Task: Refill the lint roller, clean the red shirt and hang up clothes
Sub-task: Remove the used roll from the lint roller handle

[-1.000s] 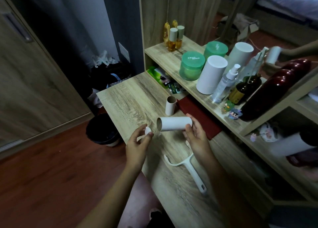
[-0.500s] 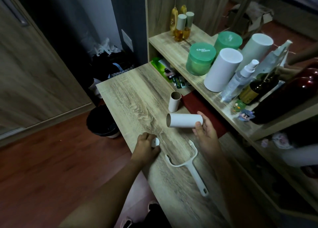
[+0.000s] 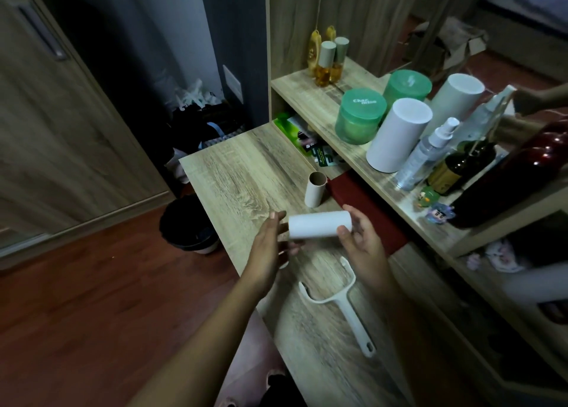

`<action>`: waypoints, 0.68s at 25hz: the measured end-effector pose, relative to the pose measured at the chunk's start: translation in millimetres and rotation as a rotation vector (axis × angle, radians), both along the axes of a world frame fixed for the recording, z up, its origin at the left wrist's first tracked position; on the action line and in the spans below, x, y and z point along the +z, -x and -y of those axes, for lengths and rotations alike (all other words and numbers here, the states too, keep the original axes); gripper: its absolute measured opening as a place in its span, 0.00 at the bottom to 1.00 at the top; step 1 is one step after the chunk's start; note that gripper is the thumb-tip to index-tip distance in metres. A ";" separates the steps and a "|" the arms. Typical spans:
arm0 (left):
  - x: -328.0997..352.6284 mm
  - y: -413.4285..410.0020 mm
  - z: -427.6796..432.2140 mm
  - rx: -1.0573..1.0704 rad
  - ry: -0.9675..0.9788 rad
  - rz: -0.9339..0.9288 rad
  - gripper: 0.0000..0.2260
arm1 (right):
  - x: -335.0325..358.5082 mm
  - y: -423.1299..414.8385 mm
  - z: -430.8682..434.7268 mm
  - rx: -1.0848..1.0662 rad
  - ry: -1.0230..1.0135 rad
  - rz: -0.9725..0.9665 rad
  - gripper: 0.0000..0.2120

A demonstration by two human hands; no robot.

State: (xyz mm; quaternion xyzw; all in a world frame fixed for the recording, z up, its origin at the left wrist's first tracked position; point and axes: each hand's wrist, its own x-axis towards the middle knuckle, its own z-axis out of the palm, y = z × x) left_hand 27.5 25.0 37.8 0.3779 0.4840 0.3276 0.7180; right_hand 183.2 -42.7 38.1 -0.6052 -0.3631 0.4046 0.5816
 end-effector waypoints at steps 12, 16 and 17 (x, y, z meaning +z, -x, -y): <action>31.4 6.9 2.8 0.072 0.218 0.227 0.13 | 70.1 29.6 12.5 0.226 -0.107 0.229 0.21; 33.9 12.1 1.6 0.050 0.181 0.219 0.11 | 81.6 33.3 15.4 0.263 -0.109 0.293 0.18; 32.9 13.8 1.2 0.042 0.170 0.207 0.12 | 83.6 33.3 15.8 0.284 -0.094 0.310 0.17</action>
